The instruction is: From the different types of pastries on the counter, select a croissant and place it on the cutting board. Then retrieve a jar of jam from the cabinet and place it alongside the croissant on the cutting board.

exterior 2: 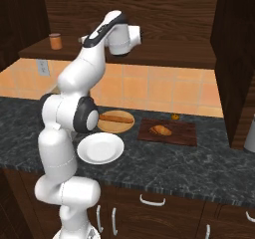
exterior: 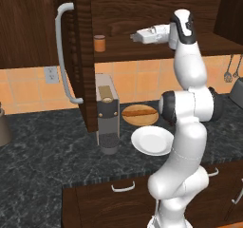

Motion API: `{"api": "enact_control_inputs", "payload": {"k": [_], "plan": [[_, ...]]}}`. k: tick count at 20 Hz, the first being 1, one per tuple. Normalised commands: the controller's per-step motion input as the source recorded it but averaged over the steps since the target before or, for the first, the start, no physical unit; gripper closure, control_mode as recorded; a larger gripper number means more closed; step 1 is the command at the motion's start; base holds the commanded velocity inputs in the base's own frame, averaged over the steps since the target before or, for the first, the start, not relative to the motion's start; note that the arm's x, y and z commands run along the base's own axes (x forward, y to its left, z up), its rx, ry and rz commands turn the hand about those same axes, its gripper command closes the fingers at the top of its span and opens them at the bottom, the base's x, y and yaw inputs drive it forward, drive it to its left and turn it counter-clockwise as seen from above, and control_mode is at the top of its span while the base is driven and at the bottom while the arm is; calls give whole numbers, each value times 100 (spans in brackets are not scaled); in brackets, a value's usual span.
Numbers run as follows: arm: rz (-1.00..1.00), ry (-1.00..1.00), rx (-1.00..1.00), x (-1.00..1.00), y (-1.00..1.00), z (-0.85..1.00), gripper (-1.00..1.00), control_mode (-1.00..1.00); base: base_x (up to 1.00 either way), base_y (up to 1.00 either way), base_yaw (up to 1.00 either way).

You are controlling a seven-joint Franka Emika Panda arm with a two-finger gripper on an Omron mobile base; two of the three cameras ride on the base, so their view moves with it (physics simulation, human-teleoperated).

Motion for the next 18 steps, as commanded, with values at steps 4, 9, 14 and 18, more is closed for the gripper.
{"api": "enact_control_inputs", "payload": {"k": [4, 9, 14, 18], "plan": [[2, -3, 1, -15, 24, -4, -100, -100, 0, 0, 0], [0, 0, 0, 0, 36, -12, -100, -100, 0, 0, 0], [0, 0, 0, 0, 59, -3, -100, -100, 0, 0, 0], [0, 0, 0, 0, 55, 0, -100, -100, 0, 0, 0]]}}
